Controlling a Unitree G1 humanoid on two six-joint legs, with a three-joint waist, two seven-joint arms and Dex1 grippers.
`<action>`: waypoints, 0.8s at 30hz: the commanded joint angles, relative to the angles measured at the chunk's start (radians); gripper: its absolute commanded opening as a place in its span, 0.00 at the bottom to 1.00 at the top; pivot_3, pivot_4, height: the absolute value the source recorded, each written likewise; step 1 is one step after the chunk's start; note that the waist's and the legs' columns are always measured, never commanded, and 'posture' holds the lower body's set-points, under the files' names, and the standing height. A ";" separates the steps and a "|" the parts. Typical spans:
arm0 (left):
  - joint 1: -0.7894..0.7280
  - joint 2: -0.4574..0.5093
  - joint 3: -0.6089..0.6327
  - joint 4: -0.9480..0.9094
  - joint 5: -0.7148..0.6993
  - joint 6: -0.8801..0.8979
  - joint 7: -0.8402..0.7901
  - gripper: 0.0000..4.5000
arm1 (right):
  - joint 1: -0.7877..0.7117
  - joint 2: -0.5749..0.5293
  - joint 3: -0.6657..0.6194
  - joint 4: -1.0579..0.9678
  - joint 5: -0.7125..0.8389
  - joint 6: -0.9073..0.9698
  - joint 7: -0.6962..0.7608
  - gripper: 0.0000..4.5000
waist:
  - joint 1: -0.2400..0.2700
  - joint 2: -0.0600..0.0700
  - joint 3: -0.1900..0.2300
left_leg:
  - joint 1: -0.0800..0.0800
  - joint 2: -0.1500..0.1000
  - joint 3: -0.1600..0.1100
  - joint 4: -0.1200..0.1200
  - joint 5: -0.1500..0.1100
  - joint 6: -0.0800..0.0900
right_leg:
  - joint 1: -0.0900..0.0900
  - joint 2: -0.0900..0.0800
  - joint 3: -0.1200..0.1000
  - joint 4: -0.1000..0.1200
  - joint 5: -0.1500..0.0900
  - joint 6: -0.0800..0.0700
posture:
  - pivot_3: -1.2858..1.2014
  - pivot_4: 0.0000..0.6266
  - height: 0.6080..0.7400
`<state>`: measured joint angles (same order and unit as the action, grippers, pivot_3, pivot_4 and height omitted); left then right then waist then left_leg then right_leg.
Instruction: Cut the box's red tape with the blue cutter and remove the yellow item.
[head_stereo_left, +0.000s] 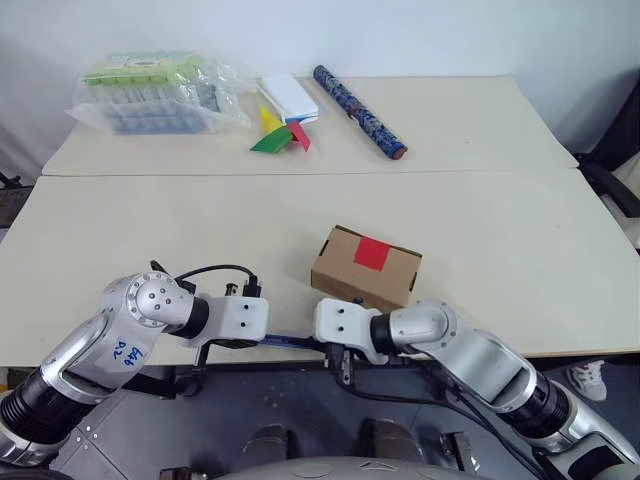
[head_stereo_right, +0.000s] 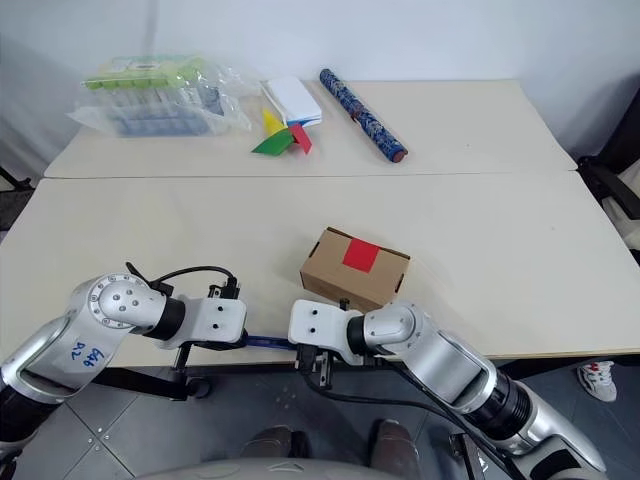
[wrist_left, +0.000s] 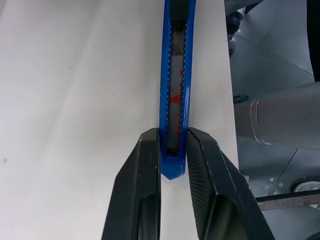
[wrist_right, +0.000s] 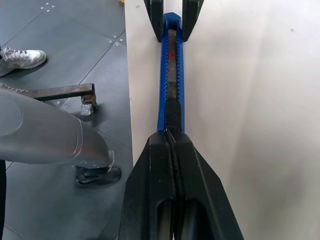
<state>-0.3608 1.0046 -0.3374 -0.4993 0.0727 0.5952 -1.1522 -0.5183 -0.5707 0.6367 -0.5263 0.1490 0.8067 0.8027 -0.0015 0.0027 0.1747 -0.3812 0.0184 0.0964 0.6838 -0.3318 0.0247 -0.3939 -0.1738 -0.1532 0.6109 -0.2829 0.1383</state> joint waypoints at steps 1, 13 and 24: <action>0.039 0.013 -0.047 0.054 0.050 0.015 0.013 0.10 | 0.012 0.022 0.023 0.010 -0.022 -0.014 -0.006 0.01 | 0.000 0.001 -0.001 | 0.001 0.000 0.000 0.000 0.000 0.000 | 0.000 0.000 0.000 0.000 0.000 0.000 | 0.52 0.24 1.00; 0.036 0.009 -0.048 0.061 0.049 0.013 0.015 0.10 | -0.018 0.115 0.054 0.093 -0.064 -0.055 -0.018 0.01 | -0.001 0.002 -0.001 | 0.003 0.001 0.002 0.000 0.000 0.000 | 0.001 0.001 0.002 0.001 0.000 -0.001 | 0.52 0.24 1.00; 0.031 0.013 -0.049 0.066 0.050 0.014 0.012 0.10 | -0.006 0.064 -0.053 -0.046 0.000 0.039 0.006 0.01 | 0.000 0.002 -0.001 | 0.003 0.006 0.004 0.000 0.000 0.000 | 0.001 0.002 0.004 0.001 0.000 -0.001 | 0.52 0.24 1.00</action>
<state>-0.3625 1.0042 -0.3403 -0.4938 0.0769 0.5906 -1.1478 -0.5272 -0.5021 0.6058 -0.5197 0.1346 0.8373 0.8045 -0.0014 0.0046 0.1735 -0.3779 0.0254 0.1005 0.6837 -0.3322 0.0242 -0.3934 -0.1715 -0.1491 0.6113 -0.2833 0.1371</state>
